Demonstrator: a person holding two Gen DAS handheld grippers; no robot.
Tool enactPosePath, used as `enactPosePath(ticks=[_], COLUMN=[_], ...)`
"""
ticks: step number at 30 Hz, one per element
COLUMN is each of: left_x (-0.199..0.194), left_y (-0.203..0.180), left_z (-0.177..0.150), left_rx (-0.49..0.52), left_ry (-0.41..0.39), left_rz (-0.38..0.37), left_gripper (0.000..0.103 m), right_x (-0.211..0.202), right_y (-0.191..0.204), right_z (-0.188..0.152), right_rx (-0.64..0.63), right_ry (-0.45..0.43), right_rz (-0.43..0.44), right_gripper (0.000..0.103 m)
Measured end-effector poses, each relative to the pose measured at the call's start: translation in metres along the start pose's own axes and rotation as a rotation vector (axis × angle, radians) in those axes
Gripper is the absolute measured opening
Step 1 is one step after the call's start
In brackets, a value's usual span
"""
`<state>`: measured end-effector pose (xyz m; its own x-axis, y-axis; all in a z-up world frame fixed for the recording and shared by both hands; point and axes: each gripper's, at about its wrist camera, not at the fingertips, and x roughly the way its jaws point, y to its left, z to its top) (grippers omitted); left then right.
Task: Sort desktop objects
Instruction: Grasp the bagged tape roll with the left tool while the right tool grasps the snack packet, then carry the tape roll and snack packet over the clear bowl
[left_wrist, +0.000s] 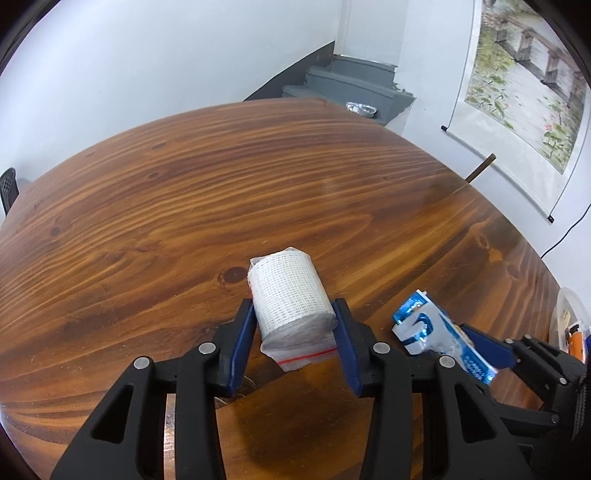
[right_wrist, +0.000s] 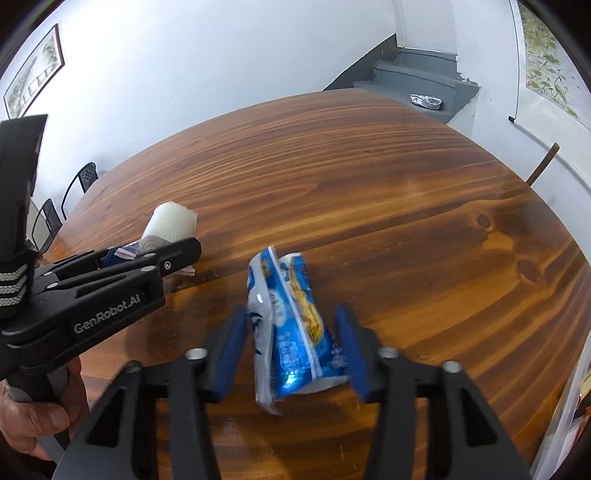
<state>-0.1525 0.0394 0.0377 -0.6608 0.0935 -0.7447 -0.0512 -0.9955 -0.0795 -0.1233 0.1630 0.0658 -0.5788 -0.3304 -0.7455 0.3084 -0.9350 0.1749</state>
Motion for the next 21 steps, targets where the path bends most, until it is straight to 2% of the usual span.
enactPosePath(ticks=[6, 11, 17, 21], left_x=[-0.019, -0.032, -0.050, -0.050], left_y=[-0.004, -0.011, -0.030, -0.047], left_z=[-0.004, -0.008, -0.019, -0.028], left_rx=[-0.010, -0.012, 0.038, 0.083], left_ry=[-0.026, -0.041, -0.080, -0.074], left_rz=[-0.001, -0.020, -0.031, -0.044], left_gripper=[0.045, 0.045, 0.045, 0.045], right_x=[-0.006, -0.021, -0.043, -0.068], right_y=[-0.010, -0.008, -0.013, -0.027], right_z=[-0.003, -0.006, -0.011, -0.022], right_rx=[0.064, 0.053, 0.091, 0.155], right_ry=[-0.033, -0.100, -0.168, -0.245], right_rz=[-0.013, -0.040, -0.010, -0.042], right_gripper=[0.044, 0.044, 0.044, 0.044])
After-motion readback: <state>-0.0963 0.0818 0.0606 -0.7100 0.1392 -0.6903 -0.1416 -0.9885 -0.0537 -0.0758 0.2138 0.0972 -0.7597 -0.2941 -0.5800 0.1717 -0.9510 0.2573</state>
